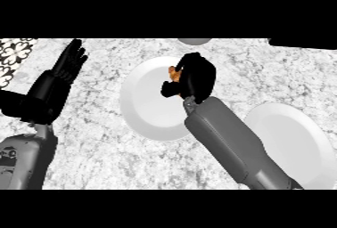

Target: Pick the croissant from the plate and place it in the plate

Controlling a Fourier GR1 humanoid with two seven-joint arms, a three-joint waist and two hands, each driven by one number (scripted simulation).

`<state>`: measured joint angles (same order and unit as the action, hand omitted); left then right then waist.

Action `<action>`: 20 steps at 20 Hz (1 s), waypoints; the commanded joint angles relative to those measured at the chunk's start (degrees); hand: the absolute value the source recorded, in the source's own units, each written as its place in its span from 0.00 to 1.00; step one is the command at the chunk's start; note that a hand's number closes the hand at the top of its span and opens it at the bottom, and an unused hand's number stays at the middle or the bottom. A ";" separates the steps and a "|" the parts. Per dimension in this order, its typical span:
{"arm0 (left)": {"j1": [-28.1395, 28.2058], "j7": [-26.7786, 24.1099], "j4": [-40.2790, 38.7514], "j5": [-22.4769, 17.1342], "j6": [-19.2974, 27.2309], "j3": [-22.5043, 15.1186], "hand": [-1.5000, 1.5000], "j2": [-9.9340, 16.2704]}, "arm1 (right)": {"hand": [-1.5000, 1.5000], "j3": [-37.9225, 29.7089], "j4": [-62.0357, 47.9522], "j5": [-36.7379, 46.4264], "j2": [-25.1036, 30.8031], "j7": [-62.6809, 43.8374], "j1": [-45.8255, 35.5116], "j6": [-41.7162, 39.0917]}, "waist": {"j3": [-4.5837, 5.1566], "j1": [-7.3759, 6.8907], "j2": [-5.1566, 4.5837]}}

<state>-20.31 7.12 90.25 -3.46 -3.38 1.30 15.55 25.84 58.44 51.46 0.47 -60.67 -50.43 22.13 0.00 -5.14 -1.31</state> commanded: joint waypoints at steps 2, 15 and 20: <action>-1.80 0.72 0.31 -0.77 -1.36 -0.57 0.50 0.00 | 0.00 -0.96 -8.12 -8.13 -0.45 -2.47 -3.41 12.86 | -0.05 -1.93 -0.47; 1.73 -2.47 -1.41 0.35 -1.27 -0.16 0.50 -0.46 | 0.00 -3.07 -11.11 -19.26 -0.46 11.11 -8.46 38.03 | -0.02 0.22 0.21; 5.12 -2.89 0.48 1.38 -0.04 1.34 0.50 0.41 | 0.00 -0.50 -8.91 -20.72 -0.46 12.15 -4.23 46.32 | -0.01 2.29 1.03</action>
<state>-18.74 5.78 89.84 -2.80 -3.75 1.98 15.55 24.22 48.15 32.39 0.33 -47.16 -56.60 58.09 -0.03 -3.84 -0.69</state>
